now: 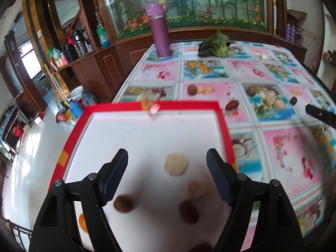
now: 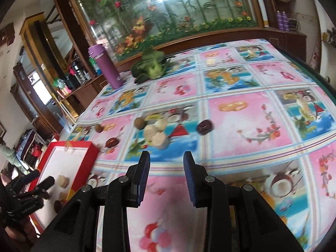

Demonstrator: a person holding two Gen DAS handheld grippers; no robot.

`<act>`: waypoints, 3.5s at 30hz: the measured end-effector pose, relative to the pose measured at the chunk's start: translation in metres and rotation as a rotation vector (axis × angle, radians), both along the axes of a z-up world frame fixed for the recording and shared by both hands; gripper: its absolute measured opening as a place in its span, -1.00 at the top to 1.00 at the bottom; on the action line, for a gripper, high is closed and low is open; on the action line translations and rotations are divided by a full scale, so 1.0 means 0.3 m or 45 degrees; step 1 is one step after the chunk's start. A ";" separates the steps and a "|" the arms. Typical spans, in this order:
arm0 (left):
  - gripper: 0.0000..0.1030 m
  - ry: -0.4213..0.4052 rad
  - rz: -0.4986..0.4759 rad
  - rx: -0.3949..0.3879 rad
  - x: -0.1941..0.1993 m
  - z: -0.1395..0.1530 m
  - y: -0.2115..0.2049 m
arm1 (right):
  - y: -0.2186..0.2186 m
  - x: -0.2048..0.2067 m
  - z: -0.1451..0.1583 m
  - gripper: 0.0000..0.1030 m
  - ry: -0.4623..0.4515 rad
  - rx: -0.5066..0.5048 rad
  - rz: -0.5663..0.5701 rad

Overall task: Organize fruits
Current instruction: 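Grasp a red date with the right gripper while the left grasps another date, then carry both red dates over the white tray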

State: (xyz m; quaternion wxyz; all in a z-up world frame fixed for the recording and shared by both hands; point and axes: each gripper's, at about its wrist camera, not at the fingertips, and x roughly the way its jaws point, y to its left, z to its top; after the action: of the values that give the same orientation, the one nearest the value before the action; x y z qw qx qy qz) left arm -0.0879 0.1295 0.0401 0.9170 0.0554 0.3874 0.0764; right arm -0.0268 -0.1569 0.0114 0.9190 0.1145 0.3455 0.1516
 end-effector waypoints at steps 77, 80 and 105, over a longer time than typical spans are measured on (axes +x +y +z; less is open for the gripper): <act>0.65 0.119 -0.346 -0.338 0.050 0.024 -0.231 | -0.083 0.174 0.029 0.71 -0.107 -0.056 -0.159; 0.65 0.092 -0.304 -0.356 -0.008 0.040 -0.170 | -0.051 0.142 0.036 0.71 -0.150 -0.108 -0.144; 0.65 -0.042 0.022 -0.400 -0.219 0.016 0.218 | 0.591 -0.275 0.007 0.71 -0.071 0.002 0.577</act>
State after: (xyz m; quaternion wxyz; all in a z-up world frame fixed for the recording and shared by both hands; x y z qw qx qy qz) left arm -0.1535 0.1949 0.0449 0.9199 -0.0933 0.3801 0.0237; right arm -0.1092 0.0205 0.0134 0.8705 0.0306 0.3368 0.3576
